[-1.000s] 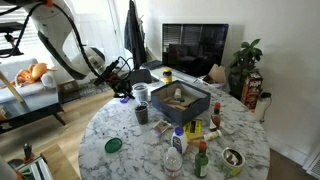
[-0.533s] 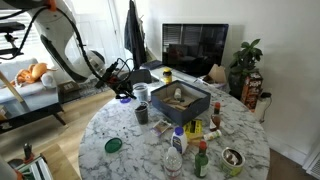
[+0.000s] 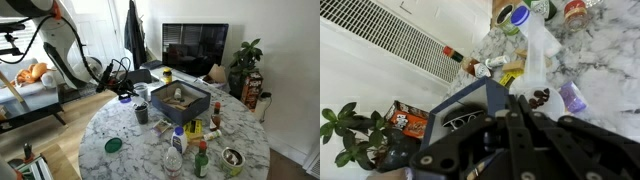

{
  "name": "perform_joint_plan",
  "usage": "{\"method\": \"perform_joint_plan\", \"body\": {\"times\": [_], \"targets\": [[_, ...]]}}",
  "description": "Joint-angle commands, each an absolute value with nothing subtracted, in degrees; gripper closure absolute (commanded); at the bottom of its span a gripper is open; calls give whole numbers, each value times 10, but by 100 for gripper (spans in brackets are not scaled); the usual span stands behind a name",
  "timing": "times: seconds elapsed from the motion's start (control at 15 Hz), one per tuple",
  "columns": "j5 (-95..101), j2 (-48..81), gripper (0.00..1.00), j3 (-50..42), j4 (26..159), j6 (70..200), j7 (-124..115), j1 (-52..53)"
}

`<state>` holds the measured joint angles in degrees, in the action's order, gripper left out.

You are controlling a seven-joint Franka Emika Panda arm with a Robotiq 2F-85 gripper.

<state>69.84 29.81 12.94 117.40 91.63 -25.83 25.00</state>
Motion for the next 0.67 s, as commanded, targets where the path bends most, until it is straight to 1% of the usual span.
{"method": "perform_joint_plan", "body": {"times": [0.0,0.6], "targets": [[724,333,99,136,1154,868,-283,263],[758,387,99,139,1120,794,-328,281]]}}
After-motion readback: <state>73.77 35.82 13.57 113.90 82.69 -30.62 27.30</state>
